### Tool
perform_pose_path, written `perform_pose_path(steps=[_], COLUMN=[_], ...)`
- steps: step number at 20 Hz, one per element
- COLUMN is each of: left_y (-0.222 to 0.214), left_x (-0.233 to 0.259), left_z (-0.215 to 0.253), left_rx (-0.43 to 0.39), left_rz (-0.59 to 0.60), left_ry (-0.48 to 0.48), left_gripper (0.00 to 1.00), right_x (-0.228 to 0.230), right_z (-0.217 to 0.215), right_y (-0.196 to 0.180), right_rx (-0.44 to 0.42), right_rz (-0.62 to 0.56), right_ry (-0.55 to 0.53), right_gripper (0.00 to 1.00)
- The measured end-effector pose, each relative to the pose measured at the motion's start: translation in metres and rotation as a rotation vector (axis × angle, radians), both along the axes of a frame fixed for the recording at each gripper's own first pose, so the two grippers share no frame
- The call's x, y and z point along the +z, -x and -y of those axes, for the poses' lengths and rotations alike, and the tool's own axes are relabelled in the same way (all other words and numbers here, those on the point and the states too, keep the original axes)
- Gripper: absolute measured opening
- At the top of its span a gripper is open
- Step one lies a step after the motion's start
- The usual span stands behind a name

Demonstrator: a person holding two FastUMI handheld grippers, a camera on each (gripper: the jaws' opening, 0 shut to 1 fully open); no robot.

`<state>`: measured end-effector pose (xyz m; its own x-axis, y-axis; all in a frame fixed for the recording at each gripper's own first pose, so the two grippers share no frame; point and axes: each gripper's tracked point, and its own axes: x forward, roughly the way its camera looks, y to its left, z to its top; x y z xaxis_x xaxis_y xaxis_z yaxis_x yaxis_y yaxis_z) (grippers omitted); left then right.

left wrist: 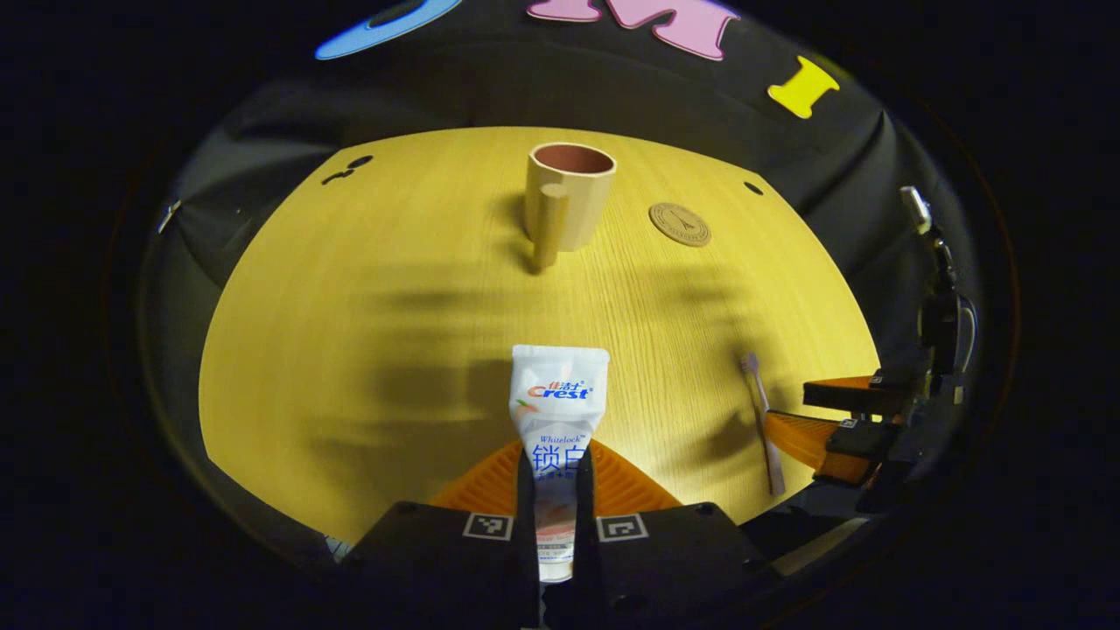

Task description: Put the toothbrush and toothpaste on the desktop into the cup, then pick up the cup and place it on the coaster on the desktop.

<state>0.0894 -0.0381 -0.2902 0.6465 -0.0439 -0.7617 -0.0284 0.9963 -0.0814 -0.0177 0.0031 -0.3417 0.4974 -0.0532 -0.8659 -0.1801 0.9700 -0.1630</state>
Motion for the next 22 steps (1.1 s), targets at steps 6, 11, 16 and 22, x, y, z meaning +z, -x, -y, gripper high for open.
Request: perform_pose_path(steps=[6,11,16,22], left_y=[-0.003,-0.004,-0.005,-0.009], left_x=[0.0,0.001,0.002,0.016], left_z=[0.0,0.001,0.0,0.0], left_rx=[0.048,0.054,0.052,0.047], left_rz=[0.025,0.02,0.021,0.116], left_ry=[0.046,0.043,0.053,0.081], left_gripper=[0.2,0.2,0.2,0.2], right_x=[-0.019,-0.024,-0.021,-0.012], right_z=[0.002,-0.004,0.0,-0.008], right_y=[0.0,-0.002,0.003,0.0], right_rx=[-0.027,-0.057,-0.085,-0.066], right_rz=[-0.071,-0.112,-0.124,-0.02], right_ry=[0.049,0.023,0.008,-0.152], right_gripper=[0.71,0.67,0.12,0.08])
